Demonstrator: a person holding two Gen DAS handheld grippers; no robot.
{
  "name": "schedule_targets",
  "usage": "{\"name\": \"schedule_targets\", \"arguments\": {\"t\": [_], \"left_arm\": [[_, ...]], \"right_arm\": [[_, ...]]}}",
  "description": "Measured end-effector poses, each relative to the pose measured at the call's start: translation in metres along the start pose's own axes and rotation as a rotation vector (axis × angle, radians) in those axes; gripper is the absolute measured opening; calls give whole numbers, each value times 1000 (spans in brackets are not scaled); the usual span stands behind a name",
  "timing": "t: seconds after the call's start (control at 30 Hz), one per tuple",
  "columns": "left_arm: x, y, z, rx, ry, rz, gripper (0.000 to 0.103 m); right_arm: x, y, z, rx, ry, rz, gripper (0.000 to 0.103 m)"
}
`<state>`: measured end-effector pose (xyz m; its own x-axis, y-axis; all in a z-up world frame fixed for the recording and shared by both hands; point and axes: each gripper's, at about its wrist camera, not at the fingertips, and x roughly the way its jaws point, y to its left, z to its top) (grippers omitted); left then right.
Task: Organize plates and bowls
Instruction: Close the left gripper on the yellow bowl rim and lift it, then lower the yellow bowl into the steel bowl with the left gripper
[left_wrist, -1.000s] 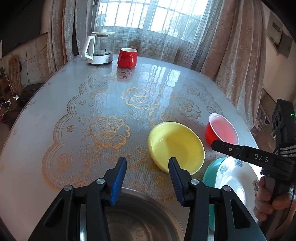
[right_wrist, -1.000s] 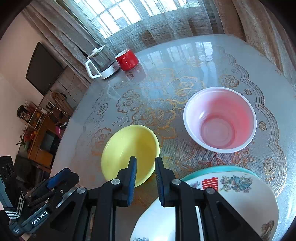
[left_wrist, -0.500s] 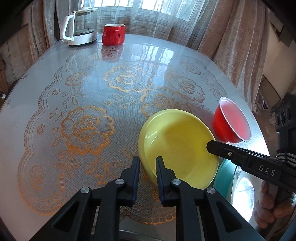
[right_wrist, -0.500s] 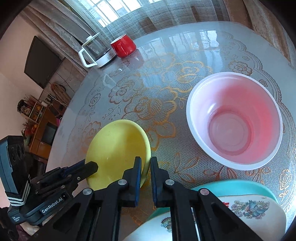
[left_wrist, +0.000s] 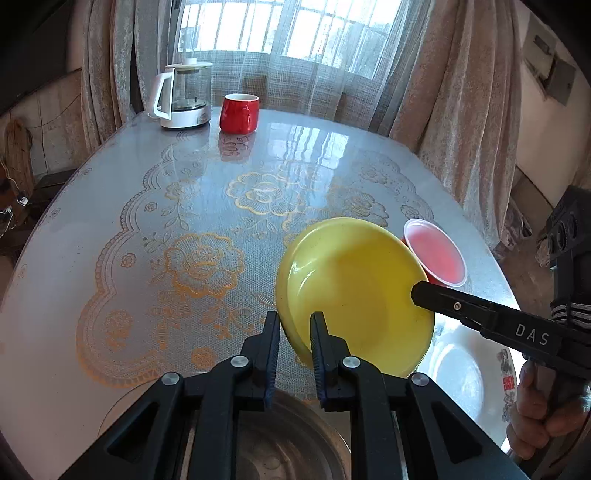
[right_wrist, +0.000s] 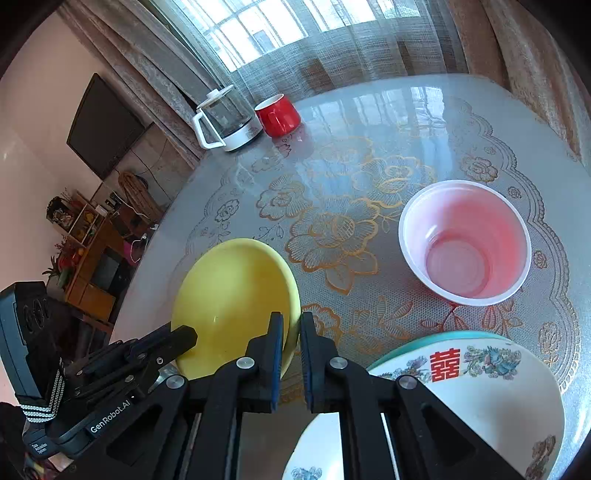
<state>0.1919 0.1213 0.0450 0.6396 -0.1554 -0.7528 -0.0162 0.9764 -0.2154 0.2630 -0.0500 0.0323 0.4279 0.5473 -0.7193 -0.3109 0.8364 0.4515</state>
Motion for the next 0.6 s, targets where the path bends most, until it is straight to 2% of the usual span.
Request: {"name": "schedule_targets", "arguments": {"t": [0.27, 0.6], "left_arm": [[-60, 16, -40, -17, -74, -14, 16], [-87, 69, -92, -140, -86, 12, 16]], "right_arm": [[-35, 33, -36, -26, -40, 64, 9], [-9, 79, -79, -59, 25, 139, 9]]}}
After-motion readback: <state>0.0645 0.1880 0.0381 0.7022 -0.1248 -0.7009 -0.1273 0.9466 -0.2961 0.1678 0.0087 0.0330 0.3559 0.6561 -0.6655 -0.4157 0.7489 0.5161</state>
